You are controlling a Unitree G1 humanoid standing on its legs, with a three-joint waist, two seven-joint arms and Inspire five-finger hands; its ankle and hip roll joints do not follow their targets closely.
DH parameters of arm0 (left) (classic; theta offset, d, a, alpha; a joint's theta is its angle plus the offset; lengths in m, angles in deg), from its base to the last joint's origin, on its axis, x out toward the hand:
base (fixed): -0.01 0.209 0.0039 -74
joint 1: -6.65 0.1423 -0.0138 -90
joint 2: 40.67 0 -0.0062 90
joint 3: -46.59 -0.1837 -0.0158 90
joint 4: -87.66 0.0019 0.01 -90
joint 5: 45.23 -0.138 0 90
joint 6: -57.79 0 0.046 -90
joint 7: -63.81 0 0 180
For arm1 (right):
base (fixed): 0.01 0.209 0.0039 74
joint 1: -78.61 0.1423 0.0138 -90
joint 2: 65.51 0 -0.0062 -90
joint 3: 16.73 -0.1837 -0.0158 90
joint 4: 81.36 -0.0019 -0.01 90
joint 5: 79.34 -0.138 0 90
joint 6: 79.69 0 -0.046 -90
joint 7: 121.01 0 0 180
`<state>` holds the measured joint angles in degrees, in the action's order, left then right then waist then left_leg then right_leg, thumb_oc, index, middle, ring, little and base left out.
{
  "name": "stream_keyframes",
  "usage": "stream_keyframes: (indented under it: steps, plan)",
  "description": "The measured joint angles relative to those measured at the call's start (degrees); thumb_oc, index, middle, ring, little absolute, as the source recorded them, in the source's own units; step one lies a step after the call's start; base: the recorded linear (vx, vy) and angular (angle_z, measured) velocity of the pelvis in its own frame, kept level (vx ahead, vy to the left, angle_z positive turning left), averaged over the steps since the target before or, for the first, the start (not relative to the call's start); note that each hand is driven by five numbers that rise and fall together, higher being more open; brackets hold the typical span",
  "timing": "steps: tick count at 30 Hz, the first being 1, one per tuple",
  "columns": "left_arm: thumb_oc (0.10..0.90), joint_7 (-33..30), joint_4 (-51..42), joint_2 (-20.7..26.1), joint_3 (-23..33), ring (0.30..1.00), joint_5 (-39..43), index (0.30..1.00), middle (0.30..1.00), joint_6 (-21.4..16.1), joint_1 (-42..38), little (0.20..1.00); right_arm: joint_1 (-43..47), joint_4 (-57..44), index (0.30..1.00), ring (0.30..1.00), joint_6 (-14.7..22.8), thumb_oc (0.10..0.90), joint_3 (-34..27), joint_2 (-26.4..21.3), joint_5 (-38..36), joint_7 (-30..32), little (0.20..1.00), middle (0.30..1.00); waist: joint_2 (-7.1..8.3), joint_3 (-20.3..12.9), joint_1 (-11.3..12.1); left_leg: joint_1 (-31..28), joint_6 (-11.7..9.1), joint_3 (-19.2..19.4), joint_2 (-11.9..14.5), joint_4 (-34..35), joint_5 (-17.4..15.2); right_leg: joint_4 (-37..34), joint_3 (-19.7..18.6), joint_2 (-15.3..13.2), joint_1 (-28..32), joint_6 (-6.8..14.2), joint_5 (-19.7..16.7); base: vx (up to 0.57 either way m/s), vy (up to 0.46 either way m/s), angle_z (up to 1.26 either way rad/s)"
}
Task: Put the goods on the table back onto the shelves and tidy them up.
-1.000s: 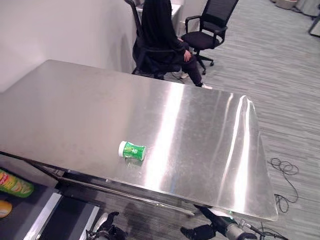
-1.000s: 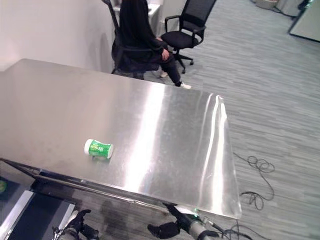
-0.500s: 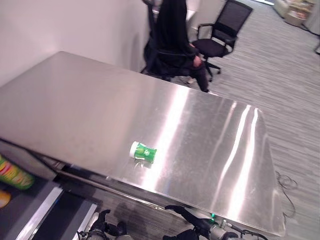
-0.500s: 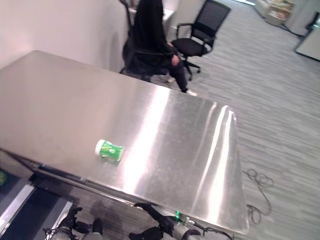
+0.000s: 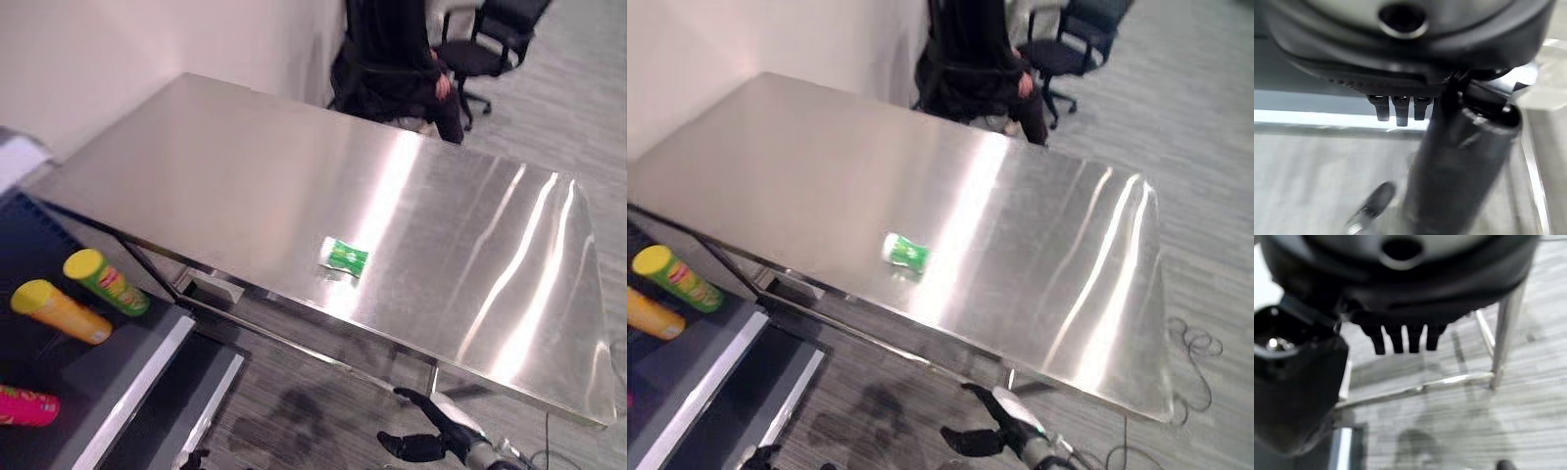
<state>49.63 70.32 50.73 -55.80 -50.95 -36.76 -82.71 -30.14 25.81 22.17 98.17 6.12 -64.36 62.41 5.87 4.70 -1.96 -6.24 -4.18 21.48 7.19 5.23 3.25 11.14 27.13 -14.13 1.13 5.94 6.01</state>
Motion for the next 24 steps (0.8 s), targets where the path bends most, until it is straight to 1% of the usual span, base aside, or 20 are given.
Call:
stream_keyframes:
  steps: [1,3,4,6,7,8,9,10,11,12,13,14,15,16,17,18,19,20,23,24]
  plan:
    - [0.8,0.1,0.1,1.0,1.1,0.9,0.0,0.9,0.9,-0.1,-0.3,0.9,1.0,-0.3,0.9,0.9,0.2,0.8,1.2,0.4,0.1,0.0,0.9,0.9,0.81,-0.6,0.0,0.5,0.1,-0.1,-0.4,0.0,0.0,-2.5,0.1,0.3,0.6,0.7,-1.1,-0.03,0.056,-0.07]
    - [0.8,0.7,0.2,0.0,1.8,0.9,-1.2,0.9,0.9,-0.3,-0.4,0.9,0.9,-5.1,0.9,0.9,0.1,0.8,1.2,-1.1,0.9,-0.3,0.9,0.9,0.2,-1.1,0.1,0.6,1.1,-0.3,-0.7,0.0,-0.7,-6.0,0.4,0.9,2.0,1.4,-2.7,-0.01,0.033,0.03]
    - [0.8,1.3,0.3,-0.8,1.5,0.9,-1.9,0.9,0.9,-0.3,0.0,0.9,-0.7,-10.1,0.9,0.9,0.4,0.8,0.0,-3.6,1.4,-0.5,0.9,0.9,-0.93,-1.4,0.1,0.7,1.0,-0.6,-0.9,0.0,-1.2,-7.4,0.7,0.9,2.6,1.9,-3.0,0.0,0.0,0.0]
    - [0.8,1.7,0.3,-2.7,1.2,0.9,-2.8,0.9,0.9,-0.2,1.5,0.9,-2.4,-16.0,0.9,0.9,1.7,0.8,-4.4,-5.6,1.5,-0.5,0.9,0.9,-2.8,-2.5,-0.3,1.2,0.7,-1.3,-0.8,0.0,-1.7,-8.5,0.7,1.5,2.8,2.0,-3.6,-0.02,0.011,0.07]
    - [0.8,2.3,0.3,-3.9,2.0,0.9,-3.3,0.9,0.9,-0.2,2.3,0.9,-4.8,-22.1,0.9,0.9,1.4,0.8,-7.9,-8.2,1.5,-0.9,0.9,0.9,-4.1,-3.3,-0.3,1.5,0.2,-1.6,-0.6,0.1,-2.0,-9.8,0.9,1.8,3.0,2.0,-4.4,-0.03,0.017,0.05]
    - [0.8,2.3,0.3,-4.5,2.6,0.9,-3.3,0.9,0.9,-0.2,3.2,0.9,-6.2,-26.5,0.9,0.9,1.8,0.8,-9.7,-10.9,1.4,-0.9,0.9,0.9,-4.73,-3.7,-0.3,1.4,0.0,-1.6,-0.6,0.1,-1.9,-10.6,0.8,2.0,3.4,2.0,-4.8,-0.03,0.024,0.02]
    - [0.8,2.4,0.3,-4.6,2.5,0.9,-3.3,0.9,0.9,-0.2,3.9,0.9,-6.2,-29.8,0.9,0.9,2.4,0.8,-11.0,-13.9,-0.3,-2.3,0.9,0.9,-5.05,-4.4,-0.3,1.8,-0.4,-1.6,-0.3,0.2,-1.9,-10.9,0.8,2.4,3.4,1.9,-4.9,-0.04,0.035,-0.02]
    - [0.8,2.5,0.4,-4.5,2.5,0.9,-3.3,0.9,0.9,-0.2,3.9,0.9,-6.3,-32.7,0.9,0.9,2.7,0.8,-11.5,-16.5,-0.6,-3.4,0.9,0.9,-5.02,-4.6,-0.3,1.9,-0.5,-1.6,-0.1,0.3,-2.2,-11.3,0.7,2.8,3.4,2.0,-4.8,-0.03,0.04,-0.03]
    - [0.8,2.7,0.5,-4.2,3.2,0.9,-3.3,0.9,0.9,-0.2,3.8,0.9,-5.8,-37.9,0.9,0.9,3.0,0.8,-11.1,-21.6,-4.0,-5.7,0.9,0.9,-4.48,-4.9,-0.2,2.5,-0.7,-1.6,0.3,0.3,-2.0,-11.3,0.7,3.1,3.0,1.8,-5.0,-0.02,0.03,-0.05]
    - [0.8,3.0,0.5,-3.8,3.5,0.9,-3.3,0.9,0.9,-0.2,3.8,0.9,-5.0,-39.6,0.9,0.9,3.7,0.8,-10.2,-24.0,-5.9,-7.0,0.9,0.9,-4.02,-5.3,-0.3,2.5,-0.8,-1.6,0.5,0.2,-1.9,-11.3,0.6,3.3,2.7,1.7,-5.0,-0.03,0.032,-0.04]
    - [0.8,3.7,0.5,-3.2,3.6,0.9,-3.3,0.9,0.9,-0.2,3.8,0.9,-4.3,-40.9,0.9,0.9,4.4,0.8,-9.1,-25.7,-7.8,-8.5,0.9,0.9,-3.68,-6.0,-0.3,2.5,-1.2,-1.6,0.7,0.1,-1.6,-11.2,0.6,3.5,2.4,1.6,-5.2,0.0,0.0,0.0]
    - [0.8,4.0,0.5,-2.6,3.6,0.9,-3.4,0.9,0.9,-0.2,3.8,0.9,-3.6,-41.1,0.9,0.9,5.2,0.8,-7.7,-25.8,-9.2,-9.6,0.9,0.9,-2.96,-6.5,-0.3,2.6,-1.3,-1.6,0.8,0.1,-1.4,-11.2,0.7,3.6,2.2,1.6,-5.1,-0.02,0.027,-0.03]
    - [0.8,4.6,0.4,-2.2,3.6,0.9,-3.3,0.9,0.9,-0.2,3.7,0.9,0.3,-41.3,0.9,0.9,4.7,0.8,-3.4,-27.4,-12.0,-11.5,0.9,0.9,-2.12,-7.0,-0.1,3.0,-1.5,-1.5,0.8,0.1,-1.3,-11.2,0.7,3.6,2.3,1.6,-5.1,-0.01,0.021,-0.07]
    - [0.8,5.2,1.0,-1.9,3.6,0.9,-3.3,0.9,0.9,-0.1,3.6,0.9,4.1,-42.2,0.9,0.9,4.4,0.8,0.2,-30.1,-13.6,-12.9,0.9,0.9,-1.58,-7.2,-0.2,3.0,-1.5,-1.4,0.7,0.1,-1.3,-11.3,0.6,3.5,2.1,1.6,-5.2,0.0,0.0,0.0]
    - [0.8,6.0,1.2,-1.7,3.6,0.9,-3.3,0.9,0.9,-0.1,3.1,0.9,6.6,-43.6,0.9,0.9,4.5,0.8,2.2,-32.2,-15.7,-14.9,0.9,0.9,-1.1,-7.0,-0.2,3.0,-1.5,-1.6,0.6,0.0,-1.3,-11.2,0.7,3.4,2.0,1.6,-5.2,0.0,0.0,0.0]
    - [0.8,6.3,0.9,-1.6,3.6,0.9,-3.3,0.9,0.9,-0.3,3.0,0.9,8.6,-44.5,0.9,0.9,4.5,0.8,3.5,-33.0,-17.3,-16.4,0.9,0.9,-0.86,-6.9,0.1,3.1,-1.4,-1.5,0.5,0.0,-1.3,-11.2,0.7,3.4,1.8,1.6,-5.2,0.0,0.029,0.09]
    - [0.8,6.7,1.1,-1.5,3.6,0.9,-3.3,0.9,0.9,-0.3,2.9,0.9,11.2,-45.4,0.9,0.9,4.8,0.8,3.9,-32.3,-21.0,-18.2,0.9,0.9,0.08,-7.2,0.8,3.2,-1.4,-1.6,0.4,0.0,-1.3,-11.3,0.8,3.3,1.8,1.6,-5.2,0.01,0.037,0.0]
    - [0.8,7.3,1.2,-1.4,3.6,0.9,-3.3,0.9,0.9,-0.3,2.8,0.9,14.2,-45.7,0.9,0.9,4.8,0.8,4.6,-32.9,-23.4,-18.7,0.9,0.9,0.17,-7.2,1.0,3.0,-1.2,-1.5,0.2,0.0,-1.4,-11.3,0.7,3.1,1.9,1.6,-5.2,0.01,0.035,-0.01]
    - [0.8,7.9,1.5,-1.4,3.6,0.9,-3.2,0.9,0.9,-0.2,2.6,0.9,23.3,-45.6,0.9,0.9,4.5,0.8,6.0,-32.8,-27.8,-19.3,0.9,0.9,-0.39,-6.8,1.2,3.0,-0.9,-1.6,-0.2,0.0,-1.6,-11.4,0.8,2.7,2.0,1.6,-5.2,0.01,0.006,0.01]
    - [0.8,8.3,1.4,-1.4,3.7,0.9,-3.2,0.9,0.9,-0.2,2.5,0.9,24.7,-45.6,0.9,0.9,4.5,0.8,5.8,-32.6,-28.8,-19.3,0.9,0.9,-0.62,-6.7,1.2,3.1,-0.9,-1.6,-0.3,0.0,-1.6,-11.4,0.8,2.7,2.0,1.6,-5.2,0.01,0.014,0.05]
